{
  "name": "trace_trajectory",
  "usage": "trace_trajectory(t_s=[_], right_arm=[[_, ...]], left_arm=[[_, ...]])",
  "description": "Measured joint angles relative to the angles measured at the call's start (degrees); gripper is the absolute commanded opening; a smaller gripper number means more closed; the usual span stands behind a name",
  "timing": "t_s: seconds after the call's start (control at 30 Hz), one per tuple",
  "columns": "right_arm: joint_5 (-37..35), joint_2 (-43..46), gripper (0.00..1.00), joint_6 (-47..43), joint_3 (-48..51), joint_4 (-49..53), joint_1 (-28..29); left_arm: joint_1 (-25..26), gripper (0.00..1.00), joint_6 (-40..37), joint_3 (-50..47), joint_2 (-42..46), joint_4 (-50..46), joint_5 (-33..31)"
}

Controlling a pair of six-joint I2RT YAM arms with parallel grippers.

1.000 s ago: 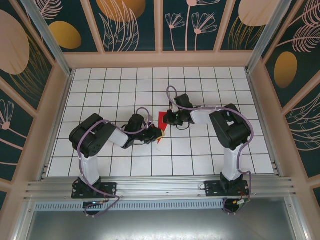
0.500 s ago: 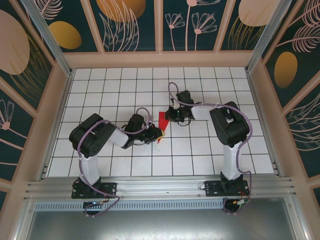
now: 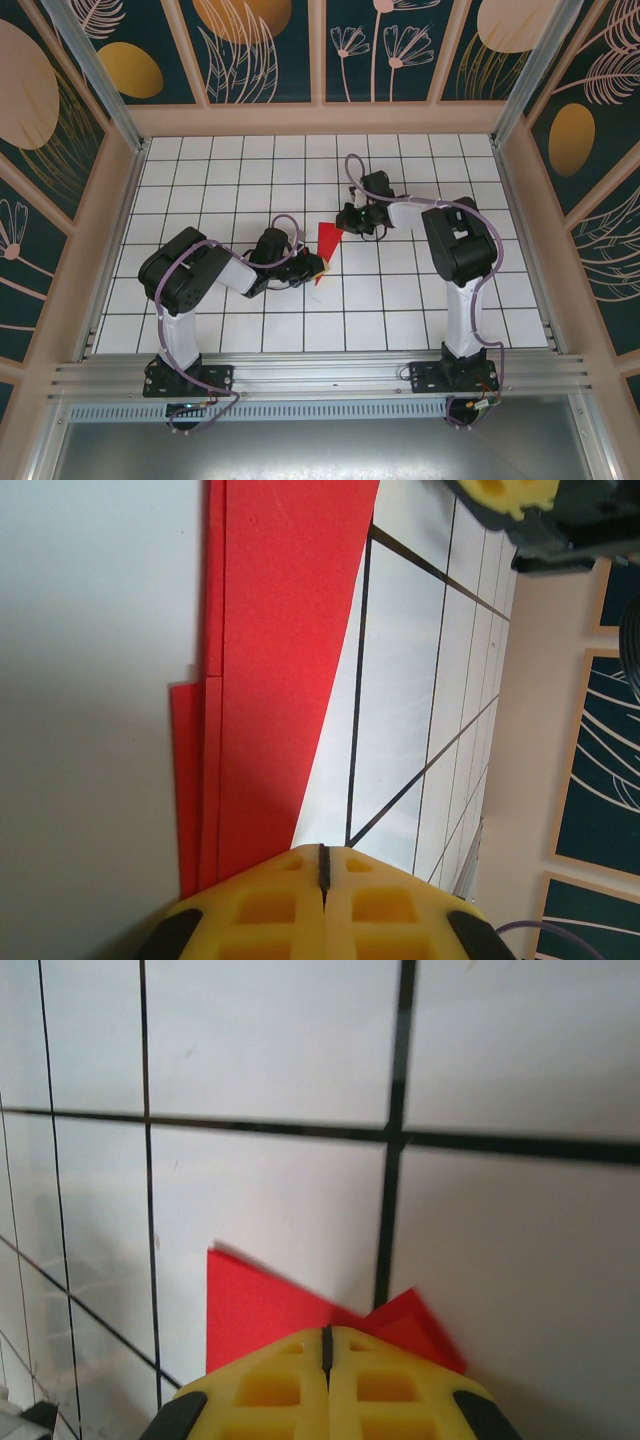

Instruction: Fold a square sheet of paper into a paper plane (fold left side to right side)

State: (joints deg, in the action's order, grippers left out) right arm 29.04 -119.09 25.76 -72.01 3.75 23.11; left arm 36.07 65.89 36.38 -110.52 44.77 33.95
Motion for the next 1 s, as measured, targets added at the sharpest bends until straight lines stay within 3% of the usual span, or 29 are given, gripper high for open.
trace_trajectory(t_s=[0.37,0.67,0.87,1.0], right_arm=[[1.22,-2.84,0.02,-0.39,-4.26,1.25,-3.21],[-3.45,0.96,0.03,-0.33,-2.60,-0.70,-6.78],[-0.83,11.82,0.03,2.40,7.98,-5.49,-1.86],[2.01,11.47,0.03,5.07,11.13,-8.31,2.64]], left_arm=[[0.00,0.01,0.00,-0.02,0.00,0.02,0.04],[0.00,0.01,0.00,-0.02,0.00,0.02,0.02],[0.00,0.01,0.00,-0.02,0.00,0.02,0.02],[0.00,0.01,0.00,-0.02,0.00,0.02,0.02]])
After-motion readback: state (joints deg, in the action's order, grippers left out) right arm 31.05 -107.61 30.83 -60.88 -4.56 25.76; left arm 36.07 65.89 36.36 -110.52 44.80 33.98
